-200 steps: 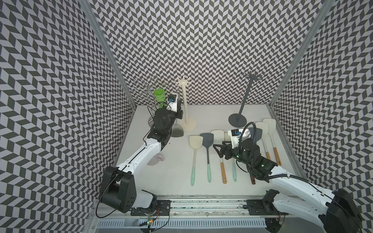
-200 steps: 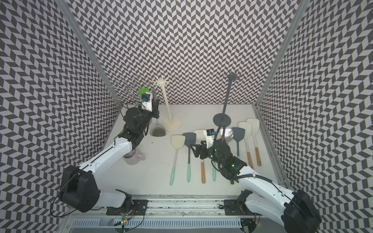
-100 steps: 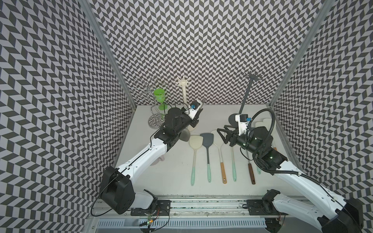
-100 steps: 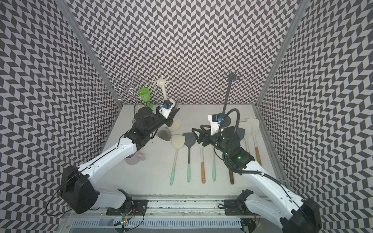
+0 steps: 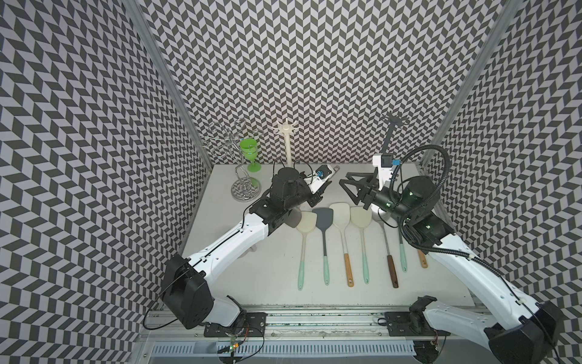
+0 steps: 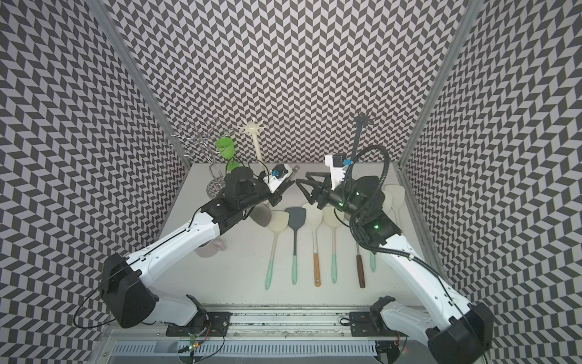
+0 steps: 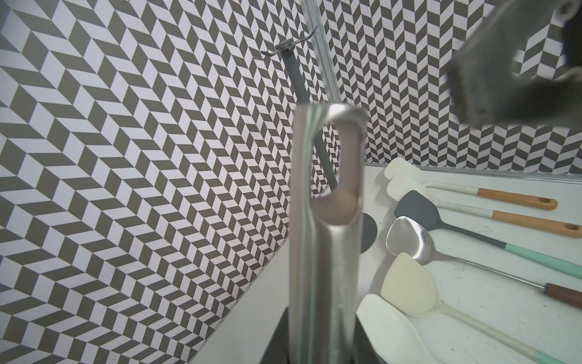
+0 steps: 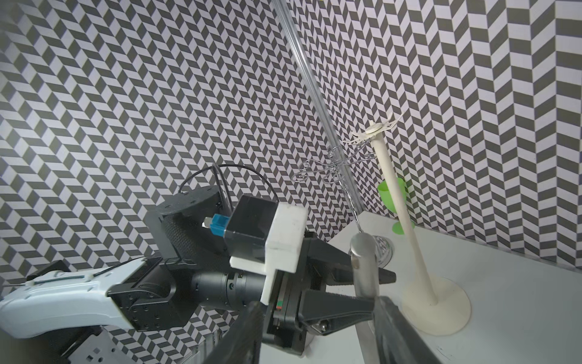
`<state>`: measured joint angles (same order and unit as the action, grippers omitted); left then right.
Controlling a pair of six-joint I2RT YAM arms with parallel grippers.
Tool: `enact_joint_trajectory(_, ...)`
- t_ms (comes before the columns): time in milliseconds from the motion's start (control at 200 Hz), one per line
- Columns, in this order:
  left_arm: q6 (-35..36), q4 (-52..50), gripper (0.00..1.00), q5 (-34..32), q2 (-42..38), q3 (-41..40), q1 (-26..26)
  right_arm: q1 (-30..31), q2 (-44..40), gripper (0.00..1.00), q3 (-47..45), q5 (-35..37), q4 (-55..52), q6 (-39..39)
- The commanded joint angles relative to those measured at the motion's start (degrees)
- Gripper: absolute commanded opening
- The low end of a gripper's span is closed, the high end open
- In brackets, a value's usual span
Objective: Take the spatula off the kitchen utensil rack
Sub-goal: Place the spatula at the center of the board.
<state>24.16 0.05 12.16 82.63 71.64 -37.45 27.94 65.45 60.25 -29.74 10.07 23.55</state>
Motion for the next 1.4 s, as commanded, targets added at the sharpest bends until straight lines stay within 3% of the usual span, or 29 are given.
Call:
enact_joint_trajectory(0,1.24,-0.28,0.00,1.31,-0.57,2.63,-0.60,-0.26,2.86,0.54,1.84,-3.60,5.03,1.53)
enact_joint_trajectory(215,1.74,-1.05,0.00,0.71,-0.36,3.22,-1.56,0.91,8.86,0.45,4.27,-5.87,7.60,3.08)
enact_joint_trajectory(486,2.02,-1.19,0.00,0.28,-0.87,3.43,-1.86,3.93,12.24,0.27,5.75,-0.41,7.78,1.39)
enact_joint_trajectory(646,2.28,-1.09,0.00,-0.24,-0.73,3.33,-1.84,5.17,13.32,0.26,5.76,0.61,7.70,-0.20)
enact_joint_trajectory(776,2.04,-0.77,0.00,-0.09,-0.80,3.59,-1.84,5.37,13.58,0.00,5.77,0.99,8.28,-0.42)
enact_joint_trajectory(926,-0.71,-0.86,0.00,-0.35,-1.58,4.26,-1.16,5.43,13.01,0.00,5.71,1.24,10.08,0.05)
enact_joint_trajectory(1067,-6.61,0.18,0.42,1.60,-2.71,4.26,0.65,5.37,12.08,0.00,4.30,4.61,13.40,2.09)
enact_joint_trajectory(1137,-10.33,0.33,0.82,2.11,-3.12,4.31,1.38,5.41,11.59,0.00,3.14,6.76,16.02,3.76)
enact_joint_trajectory(1162,-11.85,0.39,0.90,1.99,-3.35,4.37,1.70,5.41,11.43,0.00,2.88,7.44,16.75,4.46)
enact_joint_trajectory(1217,-15.54,-0.30,1.00,1.64,-3.81,4.94,2.26,5.37,11.37,0.00,2.43,8.88,18.79,5.71)
enact_joint_trajectory(1397,-32.61,1.31,1.00,-3.32,-9.33,3.44,4.12,5.38,11.61,0.00,0.59,12.31,24.14,9.16)
